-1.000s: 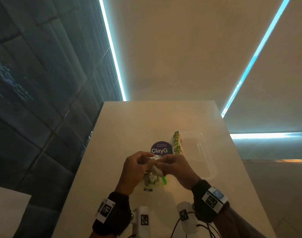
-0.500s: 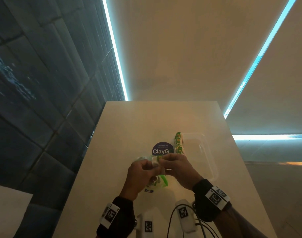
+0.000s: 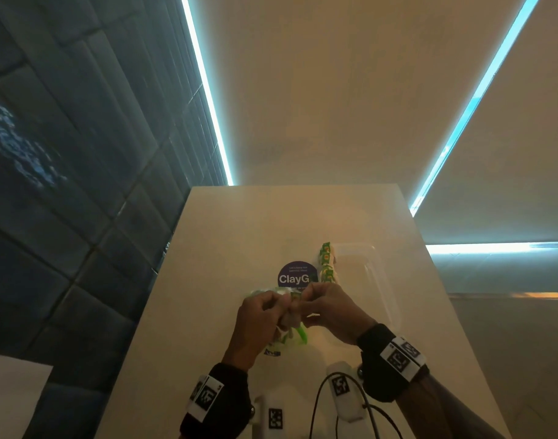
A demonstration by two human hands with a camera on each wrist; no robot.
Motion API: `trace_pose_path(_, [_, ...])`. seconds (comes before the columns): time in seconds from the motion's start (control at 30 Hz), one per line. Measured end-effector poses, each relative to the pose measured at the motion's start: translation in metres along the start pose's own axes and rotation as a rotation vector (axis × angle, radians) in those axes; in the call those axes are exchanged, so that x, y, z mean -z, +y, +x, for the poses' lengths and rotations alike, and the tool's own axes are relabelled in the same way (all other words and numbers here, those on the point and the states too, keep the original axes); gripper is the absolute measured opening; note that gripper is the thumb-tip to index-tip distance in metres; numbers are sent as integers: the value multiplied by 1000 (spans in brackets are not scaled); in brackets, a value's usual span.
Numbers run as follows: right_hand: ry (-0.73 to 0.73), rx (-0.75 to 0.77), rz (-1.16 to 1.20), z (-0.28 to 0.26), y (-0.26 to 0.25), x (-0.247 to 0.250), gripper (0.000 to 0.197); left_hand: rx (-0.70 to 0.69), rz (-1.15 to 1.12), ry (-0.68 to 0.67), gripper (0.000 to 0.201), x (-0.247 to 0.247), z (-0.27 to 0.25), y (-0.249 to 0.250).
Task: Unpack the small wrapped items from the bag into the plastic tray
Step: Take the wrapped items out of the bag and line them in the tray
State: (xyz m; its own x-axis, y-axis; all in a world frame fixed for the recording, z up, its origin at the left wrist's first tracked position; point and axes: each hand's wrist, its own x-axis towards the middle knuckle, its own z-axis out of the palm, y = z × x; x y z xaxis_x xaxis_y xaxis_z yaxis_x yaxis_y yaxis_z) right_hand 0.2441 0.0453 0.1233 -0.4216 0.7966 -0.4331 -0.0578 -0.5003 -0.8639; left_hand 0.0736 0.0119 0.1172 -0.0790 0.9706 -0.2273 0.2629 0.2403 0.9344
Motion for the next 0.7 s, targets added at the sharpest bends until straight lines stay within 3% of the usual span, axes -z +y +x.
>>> trace_pose_path(0.13, [-5,6,31,-1,0,-1,30,-60,52,16,22,2,4,-3])
trace_pose_path(0.23, [84,50,55,1,4,-5,39,-103,81,11,23,3,8,-6])
trace_pose_path(0.33, [177,88,57,4,8,-6,33,-41,118,8,24,8,12,-15])
trace_pose_path(0.47, [230,90,55,3,8,2,27,70,398,-7,18,14,10,-52])
trace_pose_path(0.53, [231,80,57,2,9,5,24,60,531,-11,11,7,4,-65])
trace_pose_path(0.7, [233,60,45,-2,13,11,23,-31,691,121,34,-21,2,-79])
